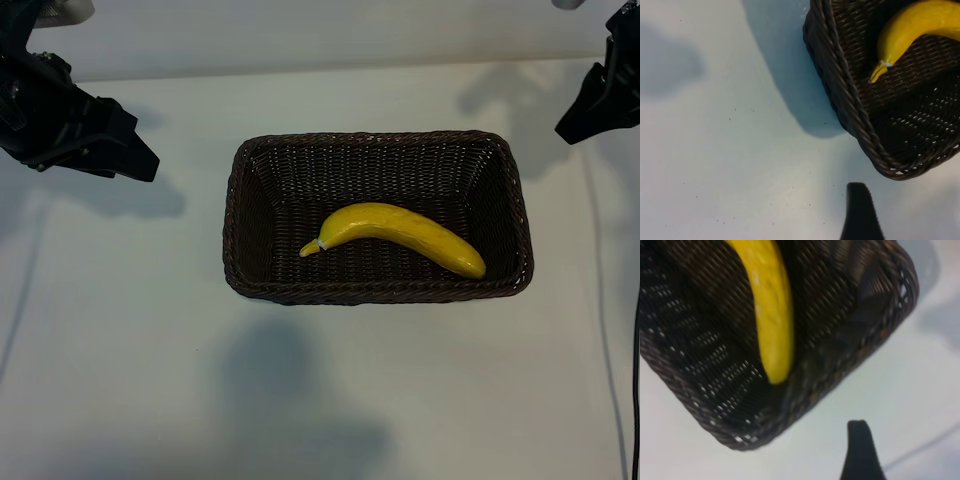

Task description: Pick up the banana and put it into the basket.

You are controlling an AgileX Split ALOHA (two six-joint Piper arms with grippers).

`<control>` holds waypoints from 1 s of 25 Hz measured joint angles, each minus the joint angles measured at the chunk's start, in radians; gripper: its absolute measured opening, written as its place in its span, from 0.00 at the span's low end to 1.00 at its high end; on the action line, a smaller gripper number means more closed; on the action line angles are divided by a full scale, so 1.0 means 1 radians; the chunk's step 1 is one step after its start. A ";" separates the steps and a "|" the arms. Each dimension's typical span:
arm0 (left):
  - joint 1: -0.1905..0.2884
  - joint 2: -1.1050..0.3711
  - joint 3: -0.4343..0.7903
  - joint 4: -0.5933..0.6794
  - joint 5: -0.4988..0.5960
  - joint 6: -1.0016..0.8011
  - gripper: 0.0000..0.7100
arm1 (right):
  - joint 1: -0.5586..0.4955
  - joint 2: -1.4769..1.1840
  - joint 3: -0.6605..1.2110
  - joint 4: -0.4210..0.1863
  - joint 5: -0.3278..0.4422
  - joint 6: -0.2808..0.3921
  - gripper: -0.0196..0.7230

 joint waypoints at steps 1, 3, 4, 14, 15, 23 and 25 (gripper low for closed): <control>0.000 0.000 0.000 0.000 0.000 0.000 0.71 | 0.000 0.000 0.000 0.008 0.000 -0.003 0.67; 0.000 0.000 0.000 0.000 0.000 0.000 0.71 | 0.000 -0.001 0.000 0.013 0.000 -0.008 0.67; 0.000 0.000 0.000 0.000 0.000 0.000 0.71 | 0.000 -0.001 0.000 0.013 0.000 -0.010 0.67; 0.000 0.000 0.000 0.003 0.000 0.000 0.71 | -0.001 -0.001 0.000 0.013 0.000 -0.013 0.67; 0.000 0.000 0.000 0.003 0.000 0.000 0.71 | -0.001 -0.001 0.000 0.013 0.000 -0.013 0.67; 0.000 0.000 0.000 0.003 0.000 0.000 0.71 | -0.001 -0.001 0.000 0.013 0.000 -0.013 0.67; 0.000 0.000 0.000 0.003 0.000 -0.002 0.71 | -0.001 -0.001 0.000 0.013 0.000 -0.013 0.67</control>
